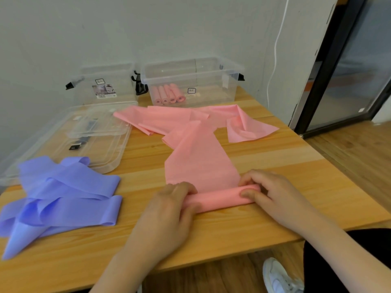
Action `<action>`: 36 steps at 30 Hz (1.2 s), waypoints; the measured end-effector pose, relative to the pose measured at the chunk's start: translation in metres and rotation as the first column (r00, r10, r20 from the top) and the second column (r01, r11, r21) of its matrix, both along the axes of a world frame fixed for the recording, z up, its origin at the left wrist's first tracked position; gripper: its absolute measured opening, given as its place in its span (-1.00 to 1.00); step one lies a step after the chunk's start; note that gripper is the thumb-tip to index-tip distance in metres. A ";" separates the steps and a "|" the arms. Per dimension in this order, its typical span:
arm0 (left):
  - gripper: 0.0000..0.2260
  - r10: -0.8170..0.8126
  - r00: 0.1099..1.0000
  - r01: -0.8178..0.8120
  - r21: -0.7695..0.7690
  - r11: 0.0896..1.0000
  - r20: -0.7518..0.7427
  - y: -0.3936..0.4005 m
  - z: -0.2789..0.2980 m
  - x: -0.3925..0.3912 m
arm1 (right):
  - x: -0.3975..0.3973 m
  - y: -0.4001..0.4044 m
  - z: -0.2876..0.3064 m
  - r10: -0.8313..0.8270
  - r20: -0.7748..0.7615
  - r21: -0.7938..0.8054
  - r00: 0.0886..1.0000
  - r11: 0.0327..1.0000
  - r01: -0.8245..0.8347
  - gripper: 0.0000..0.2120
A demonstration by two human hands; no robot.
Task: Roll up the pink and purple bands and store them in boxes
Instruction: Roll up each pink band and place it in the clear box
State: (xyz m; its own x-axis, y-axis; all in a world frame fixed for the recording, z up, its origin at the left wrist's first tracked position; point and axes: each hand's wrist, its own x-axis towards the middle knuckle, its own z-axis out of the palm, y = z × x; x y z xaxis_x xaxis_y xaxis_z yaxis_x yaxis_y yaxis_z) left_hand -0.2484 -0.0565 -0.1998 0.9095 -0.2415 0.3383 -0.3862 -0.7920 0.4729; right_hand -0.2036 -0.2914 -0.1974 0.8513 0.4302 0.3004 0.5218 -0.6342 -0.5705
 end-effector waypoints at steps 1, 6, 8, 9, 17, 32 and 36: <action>-0.68 -0.019 1.000 0.019 0.030 0.999 0.015 0.000 -0.001 0.001 | 0.001 0.000 0.001 0.003 0.005 -0.004 1.000 1.000 -0.003 -0.81; -0.71 -0.001 1.000 0.001 0.026 1.000 0.005 0.004 0.000 0.004 | 0.005 -0.006 0.004 0.062 -0.052 -0.060 0.997 0.996 -0.065 -0.76; -0.73 0.041 0.999 -0.041 0.000 0.999 -0.018 0.005 0.001 0.004 | 0.004 -0.006 0.005 0.043 -0.043 -0.053 0.998 0.998 -0.045 -0.73; -0.72 0.053 0.998 -0.053 0.002 0.999 -0.036 0.006 0.000 0.005 | 0.004 -0.005 0.004 0.027 -0.035 -0.033 0.999 0.999 -0.028 -0.73; -0.68 0.021 0.999 -0.023 0.026 0.999 0.042 0.010 0.002 0.006 | 0.004 -0.005 0.001 0.086 -0.071 -0.069 0.994 0.994 -0.090 -0.75; -0.61 0.070 0.997 -0.070 0.012 0.997 -0.015 0.005 0.005 0.001 | 0.003 -0.006 0.002 0.008 -0.023 0.036 1.000 0.999 -0.007 -0.69; -0.67 0.020 0.998 -0.024 0.072 0.997 0.053 0.007 0.002 0.005 | 0.005 -0.007 0.002 0.069 -0.068 0.004 0.995 0.998 -0.069 -0.78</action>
